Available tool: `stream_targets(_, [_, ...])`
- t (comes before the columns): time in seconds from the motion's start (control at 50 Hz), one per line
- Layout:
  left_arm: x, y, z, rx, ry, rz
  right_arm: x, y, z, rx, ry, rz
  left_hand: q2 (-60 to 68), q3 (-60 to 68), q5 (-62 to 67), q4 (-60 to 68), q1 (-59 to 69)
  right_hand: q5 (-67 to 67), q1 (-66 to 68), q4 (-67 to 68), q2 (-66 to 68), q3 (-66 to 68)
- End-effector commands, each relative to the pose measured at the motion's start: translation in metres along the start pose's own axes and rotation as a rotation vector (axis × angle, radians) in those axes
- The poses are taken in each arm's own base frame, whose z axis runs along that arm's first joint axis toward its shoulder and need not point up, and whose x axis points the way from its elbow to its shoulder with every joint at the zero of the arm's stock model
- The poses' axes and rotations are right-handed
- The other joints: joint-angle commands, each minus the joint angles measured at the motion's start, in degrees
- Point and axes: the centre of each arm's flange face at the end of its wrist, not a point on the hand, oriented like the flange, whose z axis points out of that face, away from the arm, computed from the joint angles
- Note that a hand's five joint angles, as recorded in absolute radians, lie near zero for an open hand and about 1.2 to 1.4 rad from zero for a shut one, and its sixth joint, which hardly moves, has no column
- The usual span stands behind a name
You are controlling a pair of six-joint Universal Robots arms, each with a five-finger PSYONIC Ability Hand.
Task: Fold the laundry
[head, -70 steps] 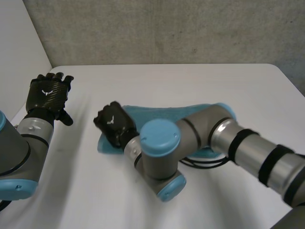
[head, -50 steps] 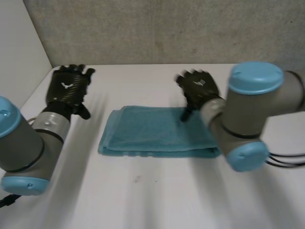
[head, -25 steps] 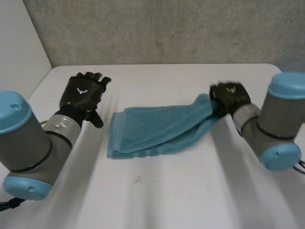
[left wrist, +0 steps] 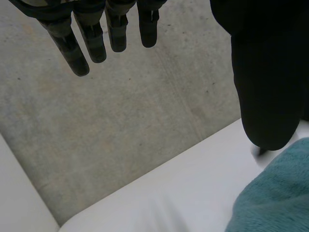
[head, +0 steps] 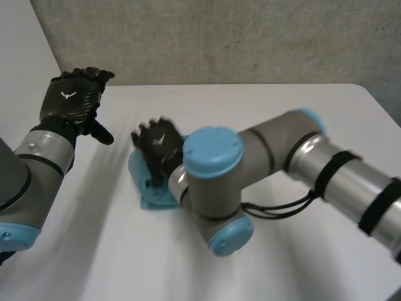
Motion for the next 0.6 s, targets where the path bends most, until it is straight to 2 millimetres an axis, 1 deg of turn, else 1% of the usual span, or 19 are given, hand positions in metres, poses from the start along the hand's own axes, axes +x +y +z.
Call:
stream_targets(0.02, [0.026, 0.006, 0.012, -0.05, 0.081, -0.025, 0.072, -0.029, -0.012, 0.032, 0.173, 0.214, 0.04, 0.01, -0.61, 0.5, 0.48, -6.98, -5.18, -7.02, -7.15, -6.94])
stream_targets(0.04, [0.033, 0.009, 0.015, -0.079, 0.102, -0.046, 0.072, -0.029, -0.012, 0.031, 0.173, 0.214, 0.04, 0.01, -0.61, 0.5, 0.48, -6.98, -5.18, -7.02, -7.15, -6.94])
stream_targets(0.08, [0.042, 0.021, 0.018, -0.155, 0.129, -0.082, 0.086, -0.012, -0.014, -0.018, 0.177, 0.271, 0.04, 0.01, -0.61, 0.5, 0.48, -6.98, -5.18, -7.02, -7.15, -6.94])
stream_targets(0.1, [0.042, 0.021, 0.018, -0.155, 0.129, -0.083, 0.086, -0.012, -0.014, -0.018, 0.177, 0.271, 0.04, 0.01, -0.61, 0.5, 0.48, -6.98, -5.18, -7.02, -7.15, -6.94])
stream_targets(0.12, [0.047, 0.029, 0.018, -0.213, 0.144, -0.107, 0.091, 0.003, -0.017, -0.081, 0.151, 0.31, 0.21, 0.17, -0.45, 0.66, 0.65, -6.98, -5.18, -7.02, -7.15, -6.94])
stream_targets(0.18, [0.054, 0.048, 0.019, -0.33, 0.158, -0.139, 0.092, 0.011, -0.018, -0.121, 0.14, 0.327, 0.54, 0.51, -0.11, 1.0, 0.98, -6.98, -5.18, -7.02, -7.15, -6.94])
stream_targets(0.2, [0.056, 0.056, 0.018, -0.366, 0.162, -0.139, 0.092, 0.035, -0.017, -0.197, 0.134, 0.354, 0.71, 0.68, 0.06, 1.17, 1.15, -6.98, -5.18, -7.02, -7.15, -6.94])
stream_targets(0.28, [0.057, 0.068, 0.016, -0.41, 0.156, -0.133, 0.097, 0.067, -0.012, -0.278, 0.15, 0.374, 0.88, 0.85, 0.23, 1.34, 1.32, -6.98, -5.18, -7.02, -7.15, -6.94])
stream_targets(0.3, [0.056, 0.07, 0.016, -0.416, 0.156, -0.132, 0.097, 0.07, -0.011, -0.286, 0.154, 0.375, 0.88, 0.85, 0.23, 1.34, 1.32, -6.98, -5.18, -7.02, -7.15, -6.94])
stream_targets(0.38, [0.055, 0.08, 0.013, -0.455, 0.156, -0.114, 0.101, 0.073, -0.01, -0.291, 0.164, 0.376, 0.88, 0.85, 0.23, 1.34, 1.32, -6.98, -5.18, -7.02, -7.15, -6.94])
stream_targets(0.4, [0.054, 0.083, 0.011, -0.469, 0.156, -0.106, 0.112, 0.075, -0.009, -0.288, 0.186, 0.375, 0.88, 0.85, 0.23, 1.34, 1.32, -6.98, -5.18, -7.02, -7.15, -6.94])
stream_targets(0.44, [0.053, 0.089, 0.006, -0.494, 0.161, -0.073, 0.119, 0.074, -0.008, -0.285, 0.199, 0.377, 0.88, 0.85, 0.23, 1.34, 1.32, -6.98, -5.18, -7.02, -7.15, -6.94])
stream_targets(0.48, [0.052, 0.091, 0.003, -0.504, 0.167, -0.049, 0.124, 0.073, -0.008, -0.283, 0.207, 0.375, 0.88, 0.85, 0.23, 1.34, 1.32, -6.98, -5.18, -7.02, -7.15, -6.94])
stream_targets(0.54, [0.049, 0.087, 0.002, -0.493, 0.167, -0.01, 0.126, 0.069, -0.009, -0.284, 0.205, 0.375, 0.71, 0.68, 0.06, 1.17, 1.16, -6.98, -5.18, -7.02, -7.15, -6.94])
stream_targets(0.56, [0.047, 0.078, 0.002, -0.468, 0.167, 0.0, 0.126, 0.067, -0.008, -0.282, 0.204, 0.376, 0.55, 0.51, -0.11, 1.0, 0.99, -6.98, -5.18, -7.02, -7.15, -6.94])
stream_targets(0.6, [0.046, 0.067, 0.003, -0.435, 0.166, 0.0, 0.128, 0.06, -0.009, -0.268, 0.205, 0.378, 0.38, 0.34, -0.28, 0.83, 0.82, -6.98, -5.18, -7.02, -7.15, -6.94])
